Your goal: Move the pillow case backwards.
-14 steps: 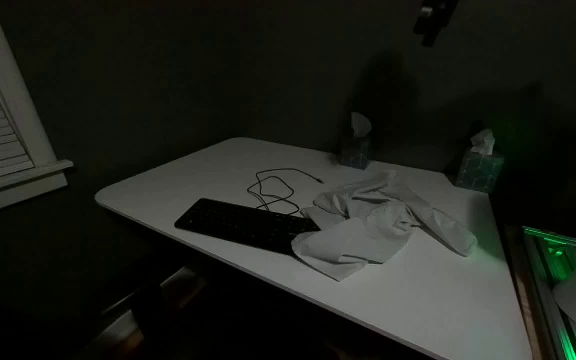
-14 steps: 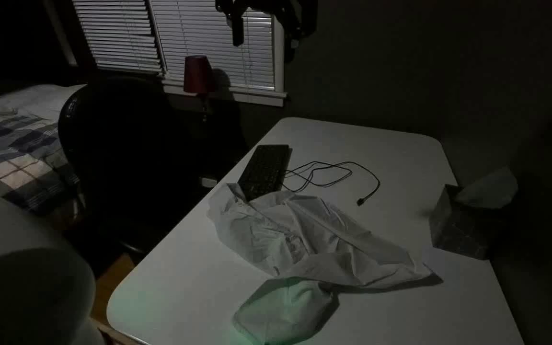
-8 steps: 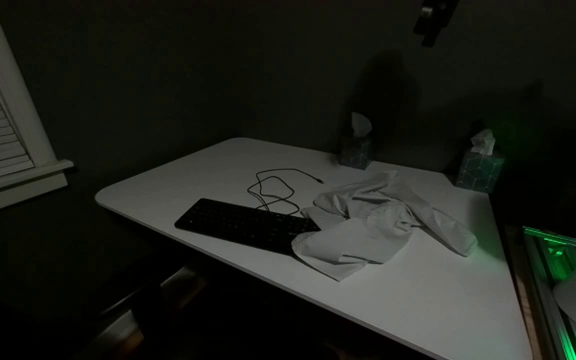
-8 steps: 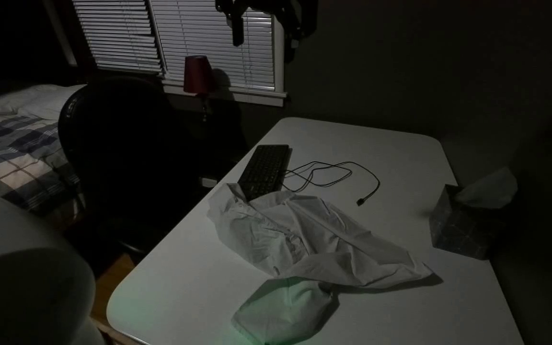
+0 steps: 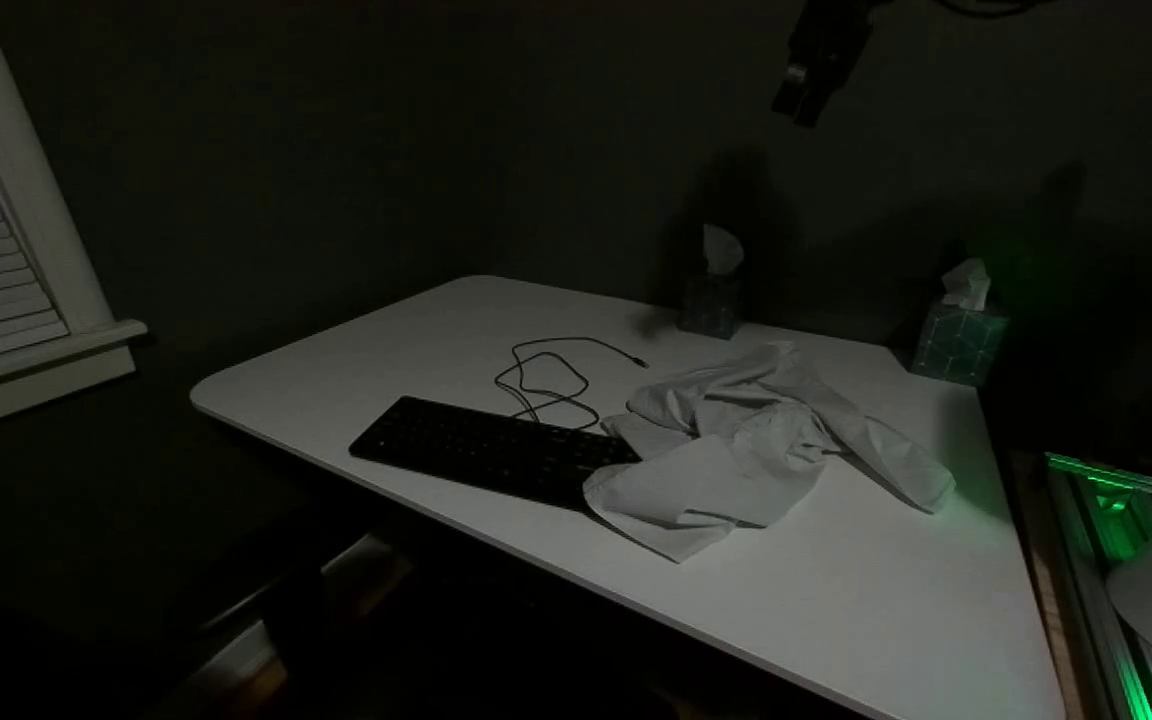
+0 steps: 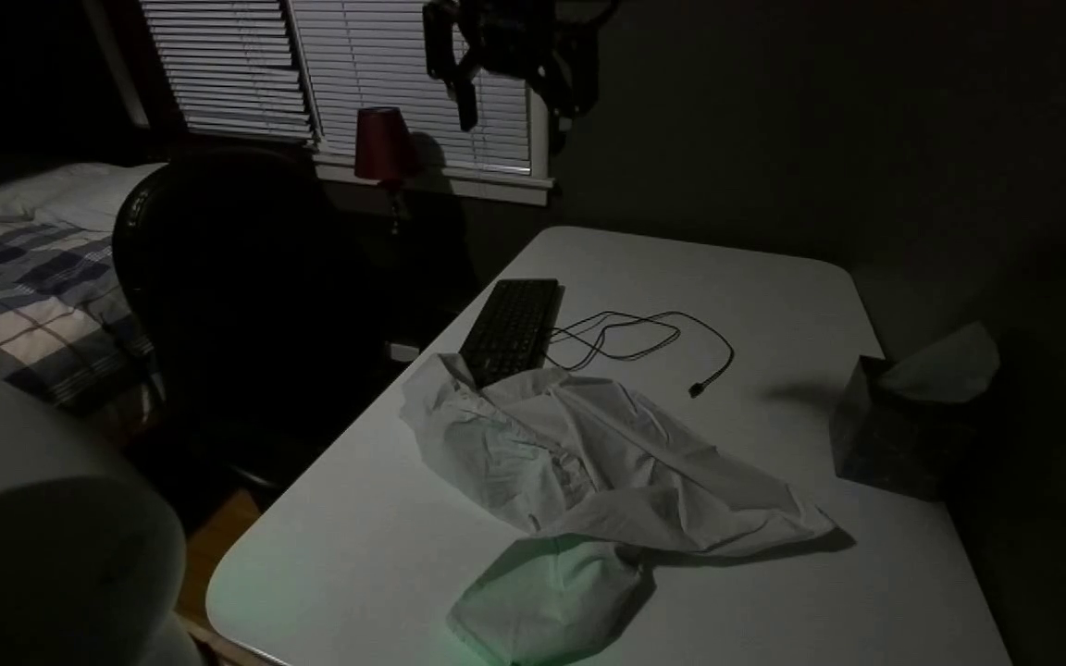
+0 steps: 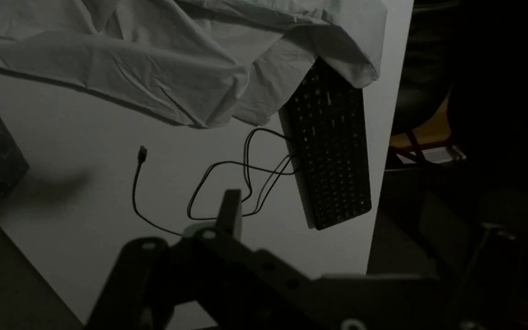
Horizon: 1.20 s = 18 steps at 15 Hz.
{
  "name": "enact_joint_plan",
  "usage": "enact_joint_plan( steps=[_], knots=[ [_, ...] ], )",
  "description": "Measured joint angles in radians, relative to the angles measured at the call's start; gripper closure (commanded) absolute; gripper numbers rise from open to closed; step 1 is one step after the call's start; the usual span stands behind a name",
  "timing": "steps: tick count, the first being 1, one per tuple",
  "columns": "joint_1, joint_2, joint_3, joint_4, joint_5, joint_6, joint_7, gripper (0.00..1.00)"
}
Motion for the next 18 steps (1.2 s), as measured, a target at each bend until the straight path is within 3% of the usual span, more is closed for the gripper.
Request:
enact_joint_plan(
  steps=[7,11,15,18],
  knots=[
    [0.042,0.183,0.05,-0.157,-0.028,0.249,-0.063,0.0],
    [0.026,0.346,0.087,-0.213,-0.116,0.47,-0.043,0.0],
    [-0.054,0.546,0.141,-0.214,-0.339,0.662,0.091,0.0],
    [-0.107,0.666,0.147,-0.184,-0.566,0.684,0.245,0.0]
  ],
)
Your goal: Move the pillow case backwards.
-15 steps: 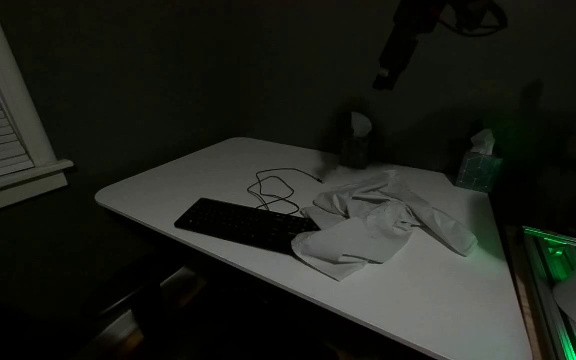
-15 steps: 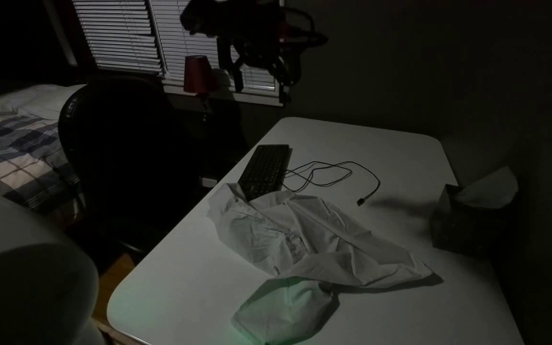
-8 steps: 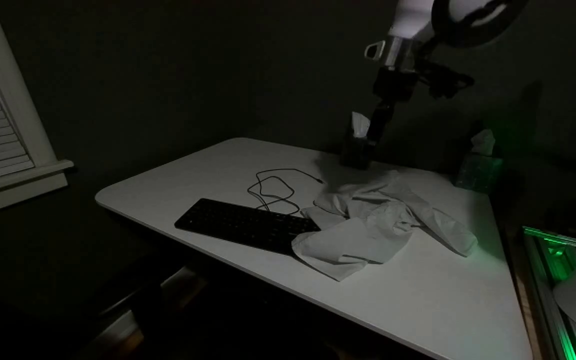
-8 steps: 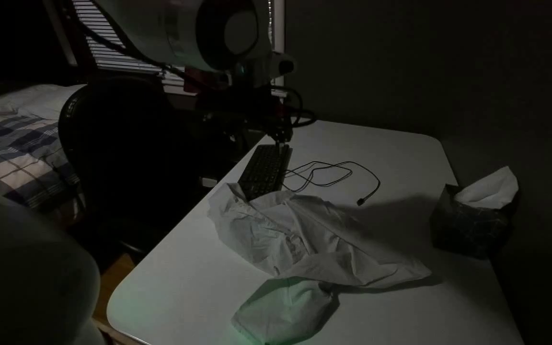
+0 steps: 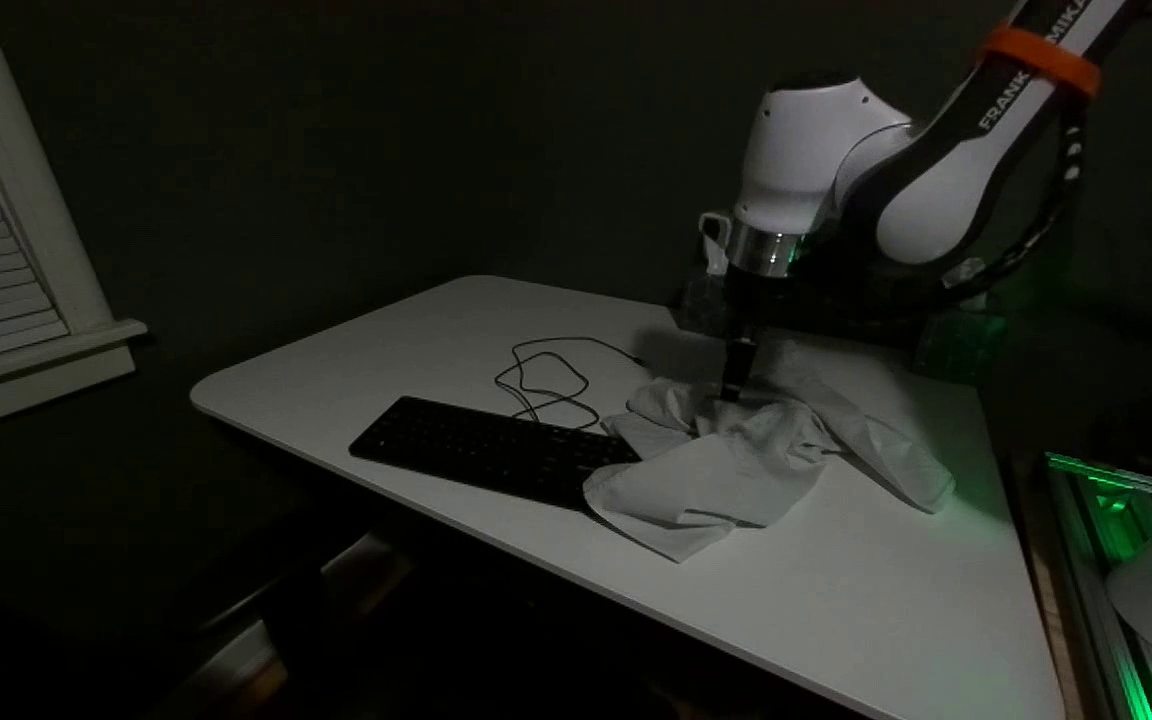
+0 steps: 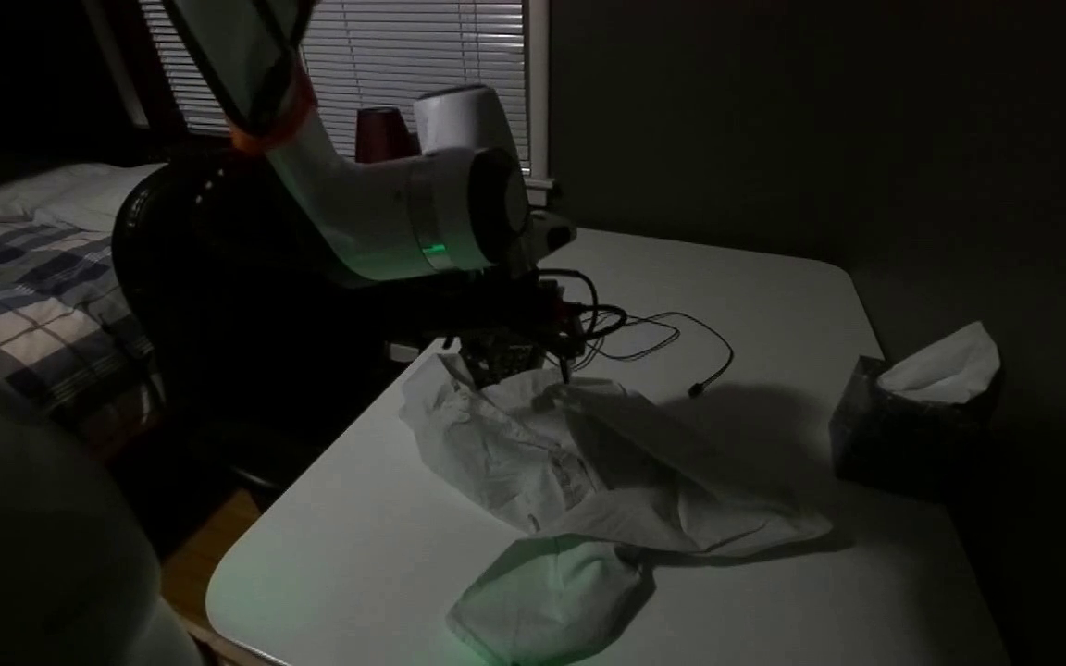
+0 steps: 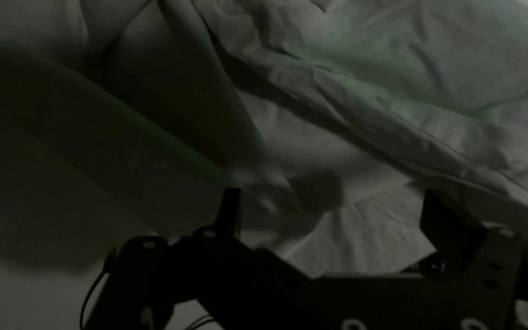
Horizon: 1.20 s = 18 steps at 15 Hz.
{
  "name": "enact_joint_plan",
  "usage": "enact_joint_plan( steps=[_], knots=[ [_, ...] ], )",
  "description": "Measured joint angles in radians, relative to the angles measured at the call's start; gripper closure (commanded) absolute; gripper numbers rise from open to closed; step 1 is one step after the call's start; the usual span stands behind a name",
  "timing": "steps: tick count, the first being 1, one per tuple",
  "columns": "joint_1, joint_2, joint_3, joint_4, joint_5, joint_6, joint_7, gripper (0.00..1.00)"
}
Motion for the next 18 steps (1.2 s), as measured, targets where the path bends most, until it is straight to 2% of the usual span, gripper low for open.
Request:
enact_joint_plan(
  steps=[2,4,9,10,11,13,16,18],
  knots=[
    [-0.016,0.066,-0.011,0.029,-0.121,0.0,0.085,0.0],
    [-0.017,0.124,-0.027,0.061,-0.192,0.0,0.142,0.0],
    [-0.017,0.249,-0.039,0.14,-0.199,0.0,0.177,0.0],
    [-0.017,0.27,-0.039,0.153,-0.198,0.0,0.177,0.25],
    [-0.017,0.291,-0.039,0.164,-0.193,0.0,0.176,0.26],
    [-0.002,0.328,-0.05,0.177,-0.136,0.0,0.144,0.42],
    [0.011,0.366,-0.044,0.186,0.029,-0.01,0.035,0.67],
    [0.012,0.366,-0.028,0.195,0.138,-0.041,-0.042,0.8]
  ],
)
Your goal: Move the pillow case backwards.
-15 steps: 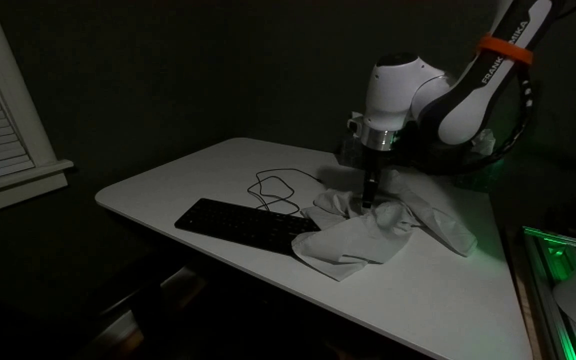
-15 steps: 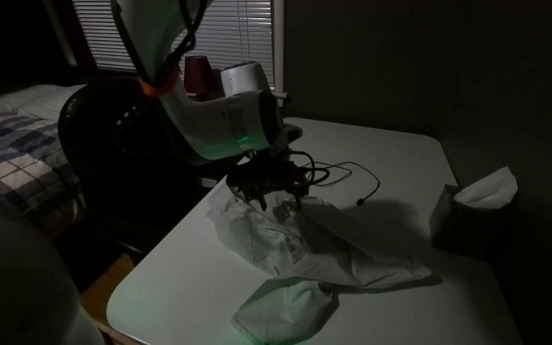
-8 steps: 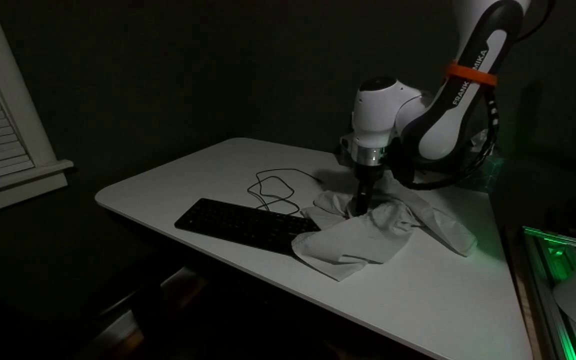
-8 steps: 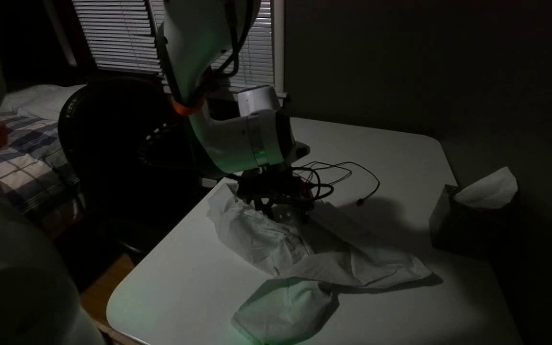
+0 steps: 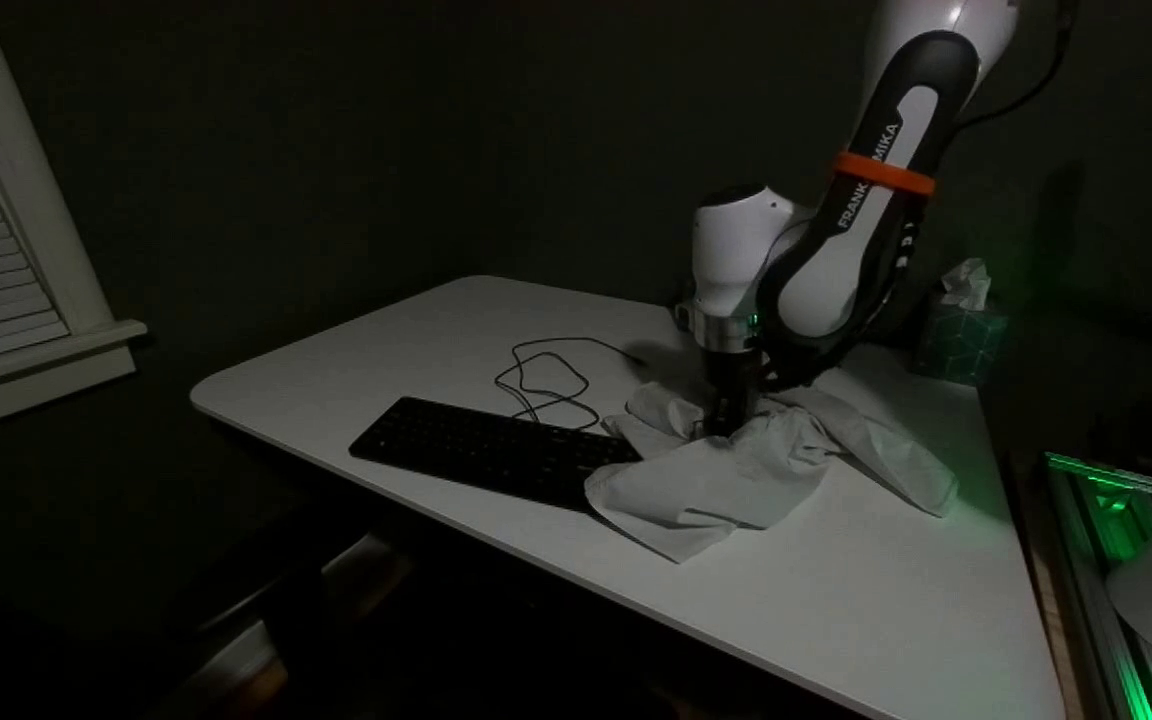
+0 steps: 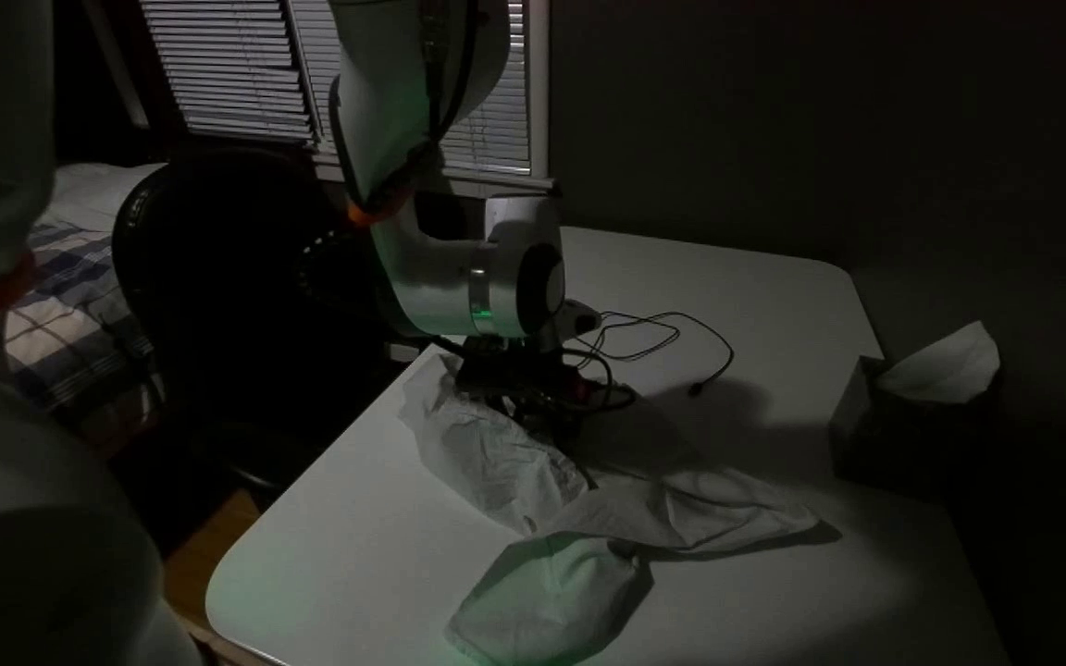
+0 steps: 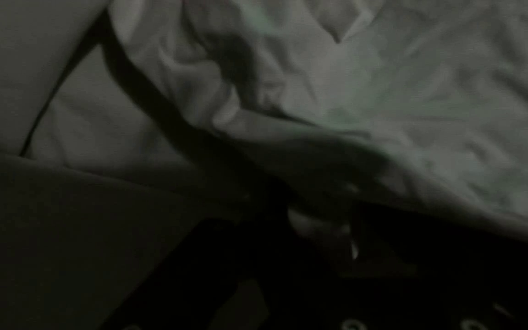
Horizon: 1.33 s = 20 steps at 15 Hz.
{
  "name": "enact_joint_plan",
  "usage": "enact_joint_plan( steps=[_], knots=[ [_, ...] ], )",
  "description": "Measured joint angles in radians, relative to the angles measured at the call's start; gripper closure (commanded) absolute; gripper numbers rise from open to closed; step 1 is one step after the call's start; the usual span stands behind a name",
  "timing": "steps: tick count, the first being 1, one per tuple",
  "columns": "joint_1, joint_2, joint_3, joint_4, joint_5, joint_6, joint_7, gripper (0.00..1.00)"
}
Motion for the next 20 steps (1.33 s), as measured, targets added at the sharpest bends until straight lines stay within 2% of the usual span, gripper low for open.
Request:
enact_joint_plan(
  steps=[2,3,7,10,16,20],
  knots=[
    [0.0,-0.009,0.013,0.016,0.083,-0.047,-0.061,0.95],
    [0.0,-0.016,0.02,0.022,0.12,-0.073,-0.086,1.0],
    [-0.001,-0.079,0.033,0.034,0.235,-0.175,-0.147,0.99],
    [-0.005,-0.177,0.021,0.032,0.278,-0.261,-0.152,0.99],
    [-0.02,-0.498,-0.059,-0.015,0.284,-0.463,-0.145,0.99],
    [-0.061,-0.728,-0.094,-0.032,0.272,-0.59,-0.099,0.99]
  ],
)
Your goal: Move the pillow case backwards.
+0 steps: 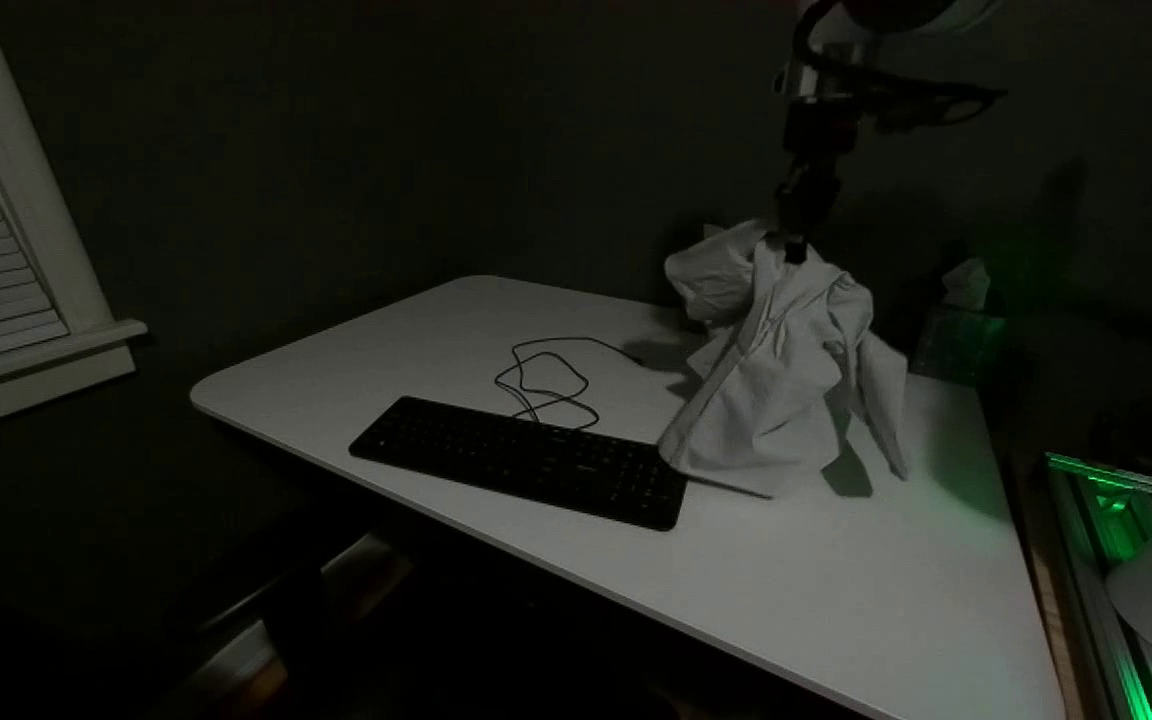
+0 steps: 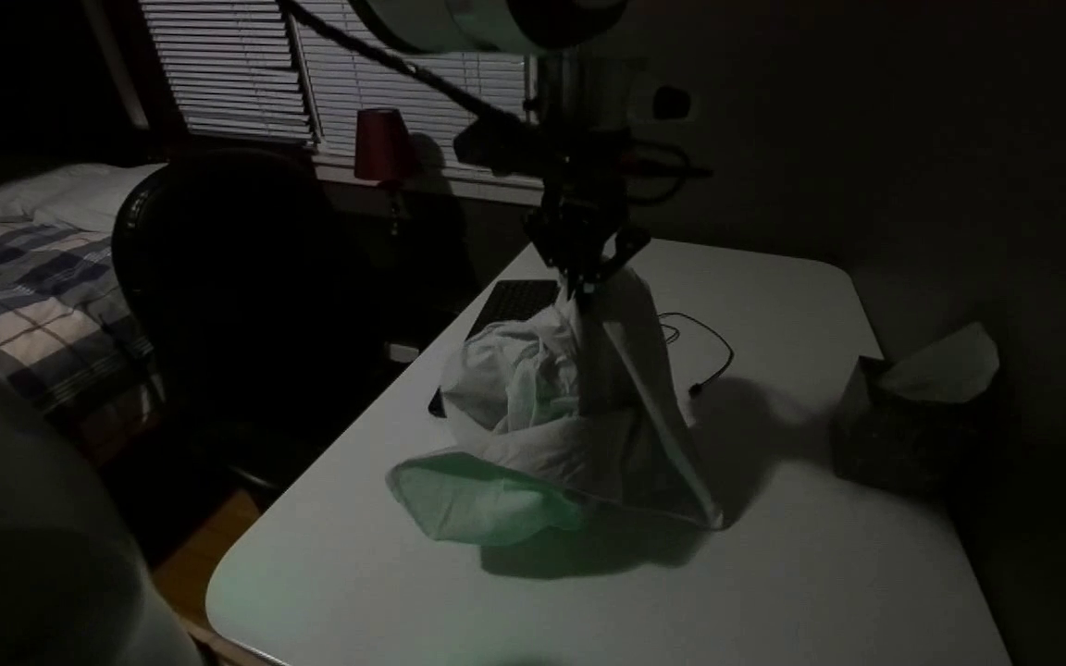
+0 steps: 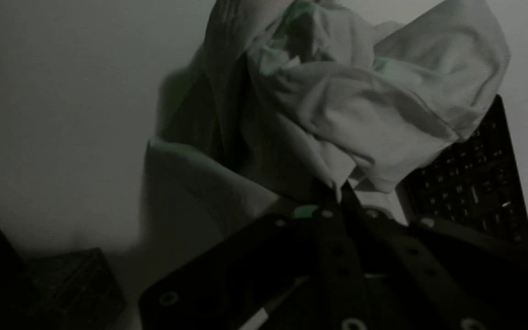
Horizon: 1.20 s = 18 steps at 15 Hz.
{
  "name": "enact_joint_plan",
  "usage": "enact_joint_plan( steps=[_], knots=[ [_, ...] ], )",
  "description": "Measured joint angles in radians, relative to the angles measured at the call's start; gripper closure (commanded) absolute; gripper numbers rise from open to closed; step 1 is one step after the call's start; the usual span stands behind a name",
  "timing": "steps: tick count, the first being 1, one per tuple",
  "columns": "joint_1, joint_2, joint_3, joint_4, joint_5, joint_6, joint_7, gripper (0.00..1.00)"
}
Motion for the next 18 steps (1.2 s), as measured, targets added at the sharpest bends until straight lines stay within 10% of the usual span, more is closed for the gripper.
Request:
enact_joint_plan(
  steps=[8,18],
  knots=[
    [-0.19,-0.314,0.013,-0.003,-0.229,-0.044,0.215,0.99],
    [-0.532,-0.084,0.219,-0.17,-0.605,0.356,0.882,0.99]
  ],
)
